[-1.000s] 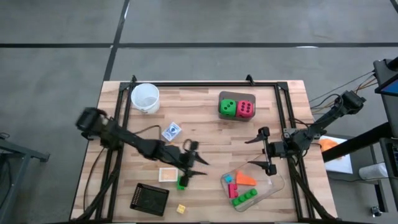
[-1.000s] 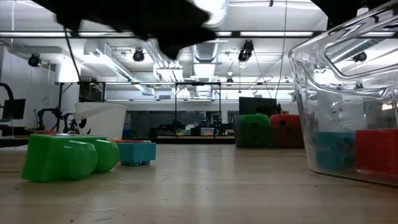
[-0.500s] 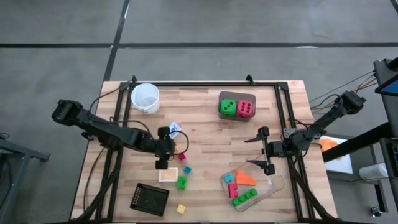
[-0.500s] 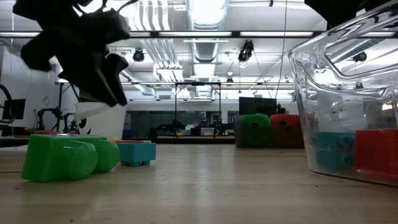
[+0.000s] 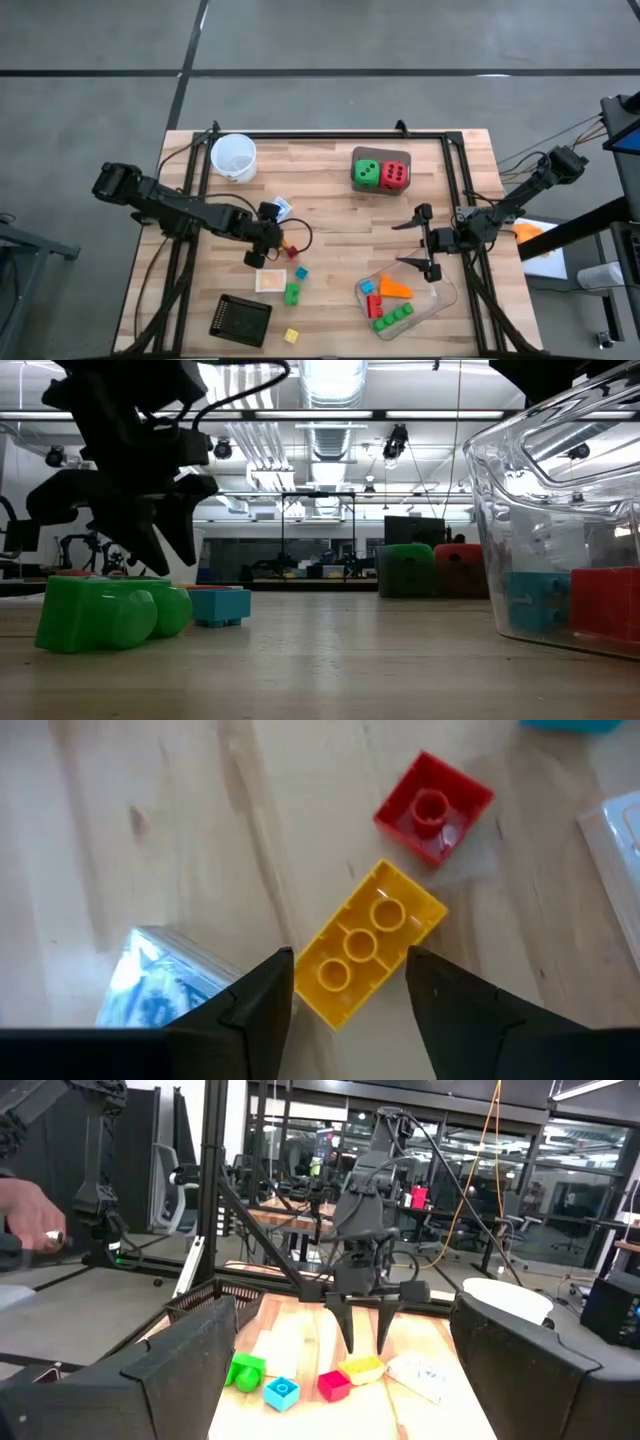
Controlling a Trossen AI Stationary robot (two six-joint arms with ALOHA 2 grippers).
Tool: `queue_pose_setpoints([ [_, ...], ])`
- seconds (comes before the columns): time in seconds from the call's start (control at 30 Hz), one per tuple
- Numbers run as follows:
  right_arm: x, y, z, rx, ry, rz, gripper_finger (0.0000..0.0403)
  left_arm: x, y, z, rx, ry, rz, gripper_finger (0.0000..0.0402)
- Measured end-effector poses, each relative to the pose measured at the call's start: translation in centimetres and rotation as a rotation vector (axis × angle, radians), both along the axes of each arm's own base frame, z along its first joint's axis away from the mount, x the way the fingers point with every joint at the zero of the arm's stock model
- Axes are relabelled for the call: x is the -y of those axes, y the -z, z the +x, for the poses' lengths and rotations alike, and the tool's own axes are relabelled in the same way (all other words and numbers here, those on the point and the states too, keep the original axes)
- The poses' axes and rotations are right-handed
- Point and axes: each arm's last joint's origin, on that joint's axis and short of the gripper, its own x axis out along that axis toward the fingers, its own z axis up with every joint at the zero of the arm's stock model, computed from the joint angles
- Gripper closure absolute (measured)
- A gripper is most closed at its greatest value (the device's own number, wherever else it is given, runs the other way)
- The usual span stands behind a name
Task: Pick & Place Toys
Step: Put the yellow game piece into the transparent bin
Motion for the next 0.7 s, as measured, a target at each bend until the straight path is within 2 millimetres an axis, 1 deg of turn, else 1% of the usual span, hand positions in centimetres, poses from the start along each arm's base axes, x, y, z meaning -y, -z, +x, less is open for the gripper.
queue_pose_setpoints([
  [0.1, 0.0, 0.0, 0.0, 0.001, 0.0, 0.001, 0.0046, -0.1, 0.6, 0.1, -0.031, 0.017, 0.009, 0.0193],
  [0.27, 0.0, 0.0, 0.0, 0.001, -0.001, 0.005, 0.0046, -0.2, 1.2, 0.3, -0.058, 0.035, 0.063, 0.0141],
  [0.4, 0.0, 0.0, 0.0, 0.001, -0.001, 0.005, 0.0046, -0.3, 1.3, 0.4, -0.061, 0.042, 0.088, 0.0106],
  [0.5, 0.0, 0.0, 0.0, 0.001, -0.001, 0.005, 0.0046, -0.3, 1.3, 0.4, -0.059, 0.066, 0.096, 0.0096],
  [0.7, 0.0, 0.0, 0.0, 0.001, -0.001, 0.005, 0.0046, -0.9, 1.2, 0.8, -0.044, 0.074, 0.045, 0.0094],
])
